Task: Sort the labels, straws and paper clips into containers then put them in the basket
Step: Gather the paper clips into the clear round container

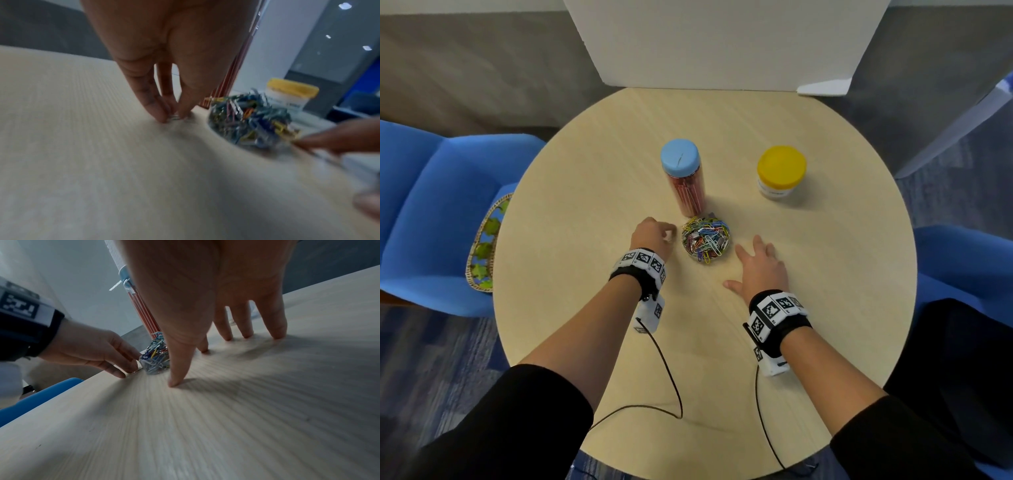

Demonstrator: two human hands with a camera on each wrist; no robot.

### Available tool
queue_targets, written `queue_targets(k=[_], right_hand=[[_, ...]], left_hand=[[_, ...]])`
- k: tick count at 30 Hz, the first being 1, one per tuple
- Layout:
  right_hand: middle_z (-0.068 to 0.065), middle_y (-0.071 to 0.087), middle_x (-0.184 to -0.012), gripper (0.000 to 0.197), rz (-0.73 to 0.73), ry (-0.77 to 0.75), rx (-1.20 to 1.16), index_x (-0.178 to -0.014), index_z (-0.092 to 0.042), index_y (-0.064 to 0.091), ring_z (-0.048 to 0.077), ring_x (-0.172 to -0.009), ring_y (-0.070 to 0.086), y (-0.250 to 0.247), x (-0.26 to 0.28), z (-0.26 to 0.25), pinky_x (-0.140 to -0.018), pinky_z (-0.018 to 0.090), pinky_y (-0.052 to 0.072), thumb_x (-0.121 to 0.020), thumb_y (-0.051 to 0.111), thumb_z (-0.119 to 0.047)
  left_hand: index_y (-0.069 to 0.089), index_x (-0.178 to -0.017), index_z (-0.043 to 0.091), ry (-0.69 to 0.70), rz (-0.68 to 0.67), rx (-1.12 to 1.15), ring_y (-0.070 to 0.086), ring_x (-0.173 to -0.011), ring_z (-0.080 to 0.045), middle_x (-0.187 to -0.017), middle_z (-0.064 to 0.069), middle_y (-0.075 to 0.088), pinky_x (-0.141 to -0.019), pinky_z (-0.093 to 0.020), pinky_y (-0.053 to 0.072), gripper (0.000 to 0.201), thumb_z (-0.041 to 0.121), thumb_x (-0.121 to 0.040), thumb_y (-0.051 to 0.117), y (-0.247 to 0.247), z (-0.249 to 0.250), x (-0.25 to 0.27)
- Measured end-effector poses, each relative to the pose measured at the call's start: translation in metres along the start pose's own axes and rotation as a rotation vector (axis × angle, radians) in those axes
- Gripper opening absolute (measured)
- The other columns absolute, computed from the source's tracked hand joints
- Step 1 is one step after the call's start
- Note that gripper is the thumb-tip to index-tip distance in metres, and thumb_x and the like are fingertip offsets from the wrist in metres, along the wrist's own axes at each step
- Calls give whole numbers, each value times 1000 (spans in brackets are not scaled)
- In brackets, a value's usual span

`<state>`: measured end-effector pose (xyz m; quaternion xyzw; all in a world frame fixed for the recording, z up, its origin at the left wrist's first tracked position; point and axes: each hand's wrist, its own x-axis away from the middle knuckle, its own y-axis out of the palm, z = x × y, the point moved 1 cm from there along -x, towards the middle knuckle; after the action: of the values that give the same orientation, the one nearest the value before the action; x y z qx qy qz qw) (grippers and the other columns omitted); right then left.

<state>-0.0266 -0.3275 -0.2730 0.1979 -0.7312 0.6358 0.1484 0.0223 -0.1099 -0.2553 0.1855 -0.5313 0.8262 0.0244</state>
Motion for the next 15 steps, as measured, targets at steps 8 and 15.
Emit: queue_targets(k=[8, 15], right_hand=[[10, 11, -162, 85, 7, -3, 16, -151, -31, 28, 36, -146, 17, 2, -1, 0, -107, 48, 39, -81, 66, -61], [9, 10, -162, 84, 5, -2, 6, -150, -31, 28, 36, -147, 16, 3, -1, 0, -108, 50, 38, -81, 66, -61]], left_hand=[[77, -92, 8, -44, 75, 161, 67, -87, -26, -90, -11, 73, -79, -28, 50, 12, 17, -87, 70, 6, -16, 12], [78, -95, 9, 33, 21, 95, 67, -86, -25, -91, -8, 73, -78, -26, 50, 17, 21, -89, 68, 3, -21, 17]])
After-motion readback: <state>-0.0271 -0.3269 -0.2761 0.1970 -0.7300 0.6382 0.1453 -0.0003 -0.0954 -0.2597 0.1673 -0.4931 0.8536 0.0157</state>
